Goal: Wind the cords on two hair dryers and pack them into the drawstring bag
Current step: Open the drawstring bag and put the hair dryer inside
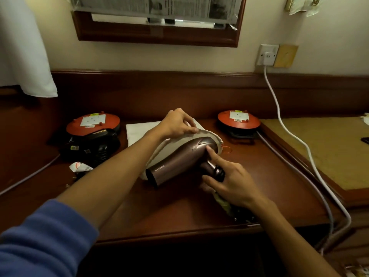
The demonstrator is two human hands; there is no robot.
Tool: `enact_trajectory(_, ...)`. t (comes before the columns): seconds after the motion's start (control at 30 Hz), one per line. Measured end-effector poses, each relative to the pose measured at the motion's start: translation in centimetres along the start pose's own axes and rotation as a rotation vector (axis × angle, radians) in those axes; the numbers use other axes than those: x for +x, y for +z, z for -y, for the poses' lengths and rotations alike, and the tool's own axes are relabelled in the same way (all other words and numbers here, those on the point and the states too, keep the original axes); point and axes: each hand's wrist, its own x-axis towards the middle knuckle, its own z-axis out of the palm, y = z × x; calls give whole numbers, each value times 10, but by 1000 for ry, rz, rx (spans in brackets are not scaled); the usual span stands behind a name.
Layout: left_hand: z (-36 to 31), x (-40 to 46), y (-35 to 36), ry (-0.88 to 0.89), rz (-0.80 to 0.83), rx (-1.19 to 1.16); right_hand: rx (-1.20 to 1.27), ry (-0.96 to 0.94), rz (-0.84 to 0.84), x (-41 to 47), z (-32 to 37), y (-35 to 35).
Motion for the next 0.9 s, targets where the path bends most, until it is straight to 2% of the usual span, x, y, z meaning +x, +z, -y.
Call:
enact_trajectory(0.27, 5, -10, 6, 47, 60, 25, -186, 197, 38, 40, 4, 19)
enact_trajectory(0.4, 6, -12, 7, 76, 50, 32, -32, 225, 371, 39, -3, 6)
enact_trajectory(0.47, 5, -13, 7, 94, 35, 37, 2, 224, 420, 28, -3, 7)
enact_trajectory(0.63, -4, -20, 11, 182, 24, 100, 134, 186, 179, 19, -6, 25)
enact_trajectory(0.83, -19, -23, 10, 229, 29, 92, 184, 166, -46, 53, 3, 42)
enact_trajectory(0.9, -23, -24, 6, 228, 26, 94, 128, 154, -113, 69, 12, 42)
